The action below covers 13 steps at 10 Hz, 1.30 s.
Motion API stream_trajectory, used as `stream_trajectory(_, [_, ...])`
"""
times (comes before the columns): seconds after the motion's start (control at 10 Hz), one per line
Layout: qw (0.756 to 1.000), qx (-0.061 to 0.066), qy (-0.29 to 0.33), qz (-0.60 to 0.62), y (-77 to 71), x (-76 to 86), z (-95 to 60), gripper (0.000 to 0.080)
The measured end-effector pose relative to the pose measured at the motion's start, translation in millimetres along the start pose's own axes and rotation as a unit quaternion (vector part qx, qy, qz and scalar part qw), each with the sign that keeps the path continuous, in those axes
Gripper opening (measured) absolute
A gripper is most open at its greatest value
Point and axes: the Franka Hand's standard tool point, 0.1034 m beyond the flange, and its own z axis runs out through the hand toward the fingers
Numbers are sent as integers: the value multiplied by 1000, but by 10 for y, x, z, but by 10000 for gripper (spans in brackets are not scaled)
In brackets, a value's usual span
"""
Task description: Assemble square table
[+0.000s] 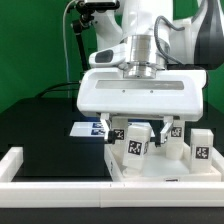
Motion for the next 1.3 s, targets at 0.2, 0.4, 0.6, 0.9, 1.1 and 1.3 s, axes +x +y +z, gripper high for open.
stream_trajectory(0.2, [1000, 3, -12, 3, -10, -26, 9, 649])
stream_trajectory(0.4, [995, 32, -90, 29, -67, -35, -35, 649])
stream_trajectory(0.6, [986, 45, -151, 55, -26, -86, -17, 649])
stream_trajectory(0.9, [961, 60, -262, 66, -63, -61, -29, 649])
stream_trajectory(1.1, [963, 58, -256, 68, -60, -39, -21, 649])
stream_trajectory(1.3, [962, 57, -256, 74, -55, -38, -19, 537])
